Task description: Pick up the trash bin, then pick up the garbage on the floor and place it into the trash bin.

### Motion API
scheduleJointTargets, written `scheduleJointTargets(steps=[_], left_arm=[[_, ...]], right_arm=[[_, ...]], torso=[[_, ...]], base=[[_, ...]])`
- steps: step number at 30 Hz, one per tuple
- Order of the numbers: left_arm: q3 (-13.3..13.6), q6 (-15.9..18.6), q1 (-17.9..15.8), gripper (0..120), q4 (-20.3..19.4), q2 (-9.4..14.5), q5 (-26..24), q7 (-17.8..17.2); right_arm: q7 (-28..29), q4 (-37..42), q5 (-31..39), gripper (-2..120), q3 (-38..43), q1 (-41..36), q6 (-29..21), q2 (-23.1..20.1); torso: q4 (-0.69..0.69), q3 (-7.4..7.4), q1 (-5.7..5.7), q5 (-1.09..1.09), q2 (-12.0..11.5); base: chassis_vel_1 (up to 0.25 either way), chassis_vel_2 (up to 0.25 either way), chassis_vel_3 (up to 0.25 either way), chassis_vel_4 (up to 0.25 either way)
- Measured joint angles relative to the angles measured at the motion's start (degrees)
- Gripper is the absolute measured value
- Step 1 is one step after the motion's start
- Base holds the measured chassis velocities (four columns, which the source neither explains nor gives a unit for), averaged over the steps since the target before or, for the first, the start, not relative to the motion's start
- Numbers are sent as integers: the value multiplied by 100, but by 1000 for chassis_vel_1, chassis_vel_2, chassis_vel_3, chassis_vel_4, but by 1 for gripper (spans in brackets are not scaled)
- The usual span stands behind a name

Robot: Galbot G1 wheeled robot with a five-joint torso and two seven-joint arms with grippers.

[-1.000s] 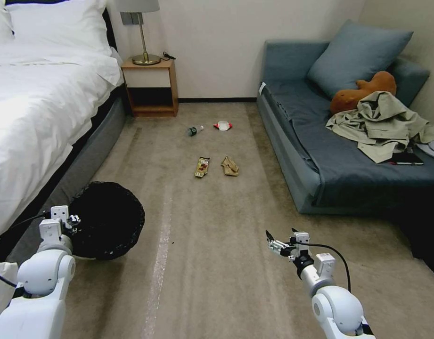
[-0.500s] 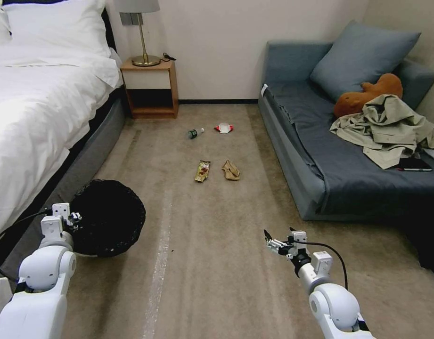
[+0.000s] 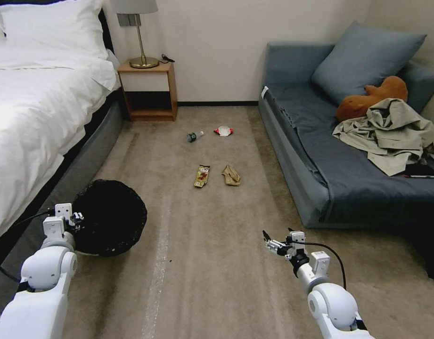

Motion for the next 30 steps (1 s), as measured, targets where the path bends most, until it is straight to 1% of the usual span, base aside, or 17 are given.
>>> scheduleJointTargets(steps=[7, 12, 21, 30], left_arm=[[1, -21, 3, 5, -1, 7, 1, 12], [-13, -187, 18, 5, 39, 18, 59, 121], [-40, -304, 155, 5, 33, 10, 70, 191], [-86, -345, 225, 5, 3, 13, 68, 217]], right_arm=[[-11, 3, -11, 100, 4, -17, 2, 9], [-35, 26, -26, 100, 15, -48, 13, 18], [-65, 52, -95, 100, 24, -132, 71, 43], [-74, 63, -136, 100, 26, -175, 92, 51]], torso=[[0, 0, 0, 0, 0], [0, 0, 0, 0, 0], [0, -1, 0, 0, 0], [1, -1, -1, 0, 0]], base=[[-51, 70, 76, -70], [-85, 74, 86, -76], [-95, 88, 92, -85], [-109, 119, 112, -119]])
